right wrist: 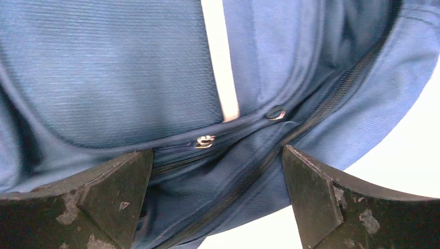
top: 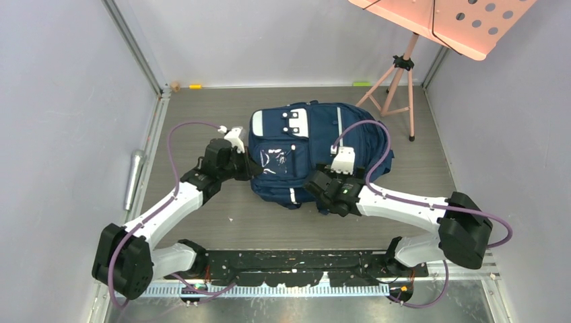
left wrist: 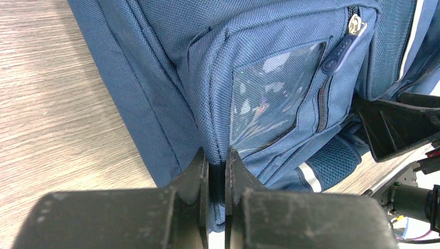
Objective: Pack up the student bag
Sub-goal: Zip the student bag at the center of the board.
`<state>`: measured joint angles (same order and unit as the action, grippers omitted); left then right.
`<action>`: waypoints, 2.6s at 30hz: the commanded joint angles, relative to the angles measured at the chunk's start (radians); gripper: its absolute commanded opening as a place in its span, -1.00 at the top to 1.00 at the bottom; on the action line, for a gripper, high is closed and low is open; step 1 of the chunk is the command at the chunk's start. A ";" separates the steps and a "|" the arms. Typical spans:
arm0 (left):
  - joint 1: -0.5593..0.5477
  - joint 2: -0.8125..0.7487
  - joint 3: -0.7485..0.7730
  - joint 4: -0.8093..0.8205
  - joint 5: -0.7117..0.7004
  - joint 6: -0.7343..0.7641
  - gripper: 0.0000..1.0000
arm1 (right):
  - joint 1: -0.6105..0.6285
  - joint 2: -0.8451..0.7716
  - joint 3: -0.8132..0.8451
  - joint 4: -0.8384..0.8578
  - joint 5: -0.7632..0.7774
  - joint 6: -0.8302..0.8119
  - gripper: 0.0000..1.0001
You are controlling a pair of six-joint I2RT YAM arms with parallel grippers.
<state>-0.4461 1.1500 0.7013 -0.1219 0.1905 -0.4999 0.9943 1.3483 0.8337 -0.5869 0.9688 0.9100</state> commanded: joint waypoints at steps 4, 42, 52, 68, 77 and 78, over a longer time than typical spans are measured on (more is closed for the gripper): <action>0.132 -0.027 0.024 -0.047 -0.019 0.039 1.00 | -0.123 -0.156 -0.088 -0.077 0.067 -0.064 -0.95; 0.275 0.136 0.279 -0.196 0.141 0.133 1.00 | -0.209 -0.250 -0.050 0.250 -0.596 -0.647 -0.45; 0.282 0.126 0.275 -0.212 0.137 0.141 1.00 | -0.209 -0.194 -0.013 0.278 -0.555 -0.698 -0.32; 0.295 0.105 0.278 -0.220 0.129 0.145 1.00 | -0.265 -0.111 -0.041 0.404 -0.681 -0.748 0.12; 0.427 0.108 0.308 -0.231 0.095 0.176 1.00 | -0.273 -0.158 -0.029 0.323 -0.437 -0.674 0.99; 0.439 0.110 0.313 -0.228 0.100 0.176 1.00 | -0.278 -0.167 -0.032 0.315 -0.426 -0.662 0.99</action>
<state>-0.1131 1.2938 0.9337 -0.3939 0.3962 -0.3466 0.7376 1.2346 0.7780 -0.2565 0.3798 0.2024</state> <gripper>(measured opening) 0.100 0.035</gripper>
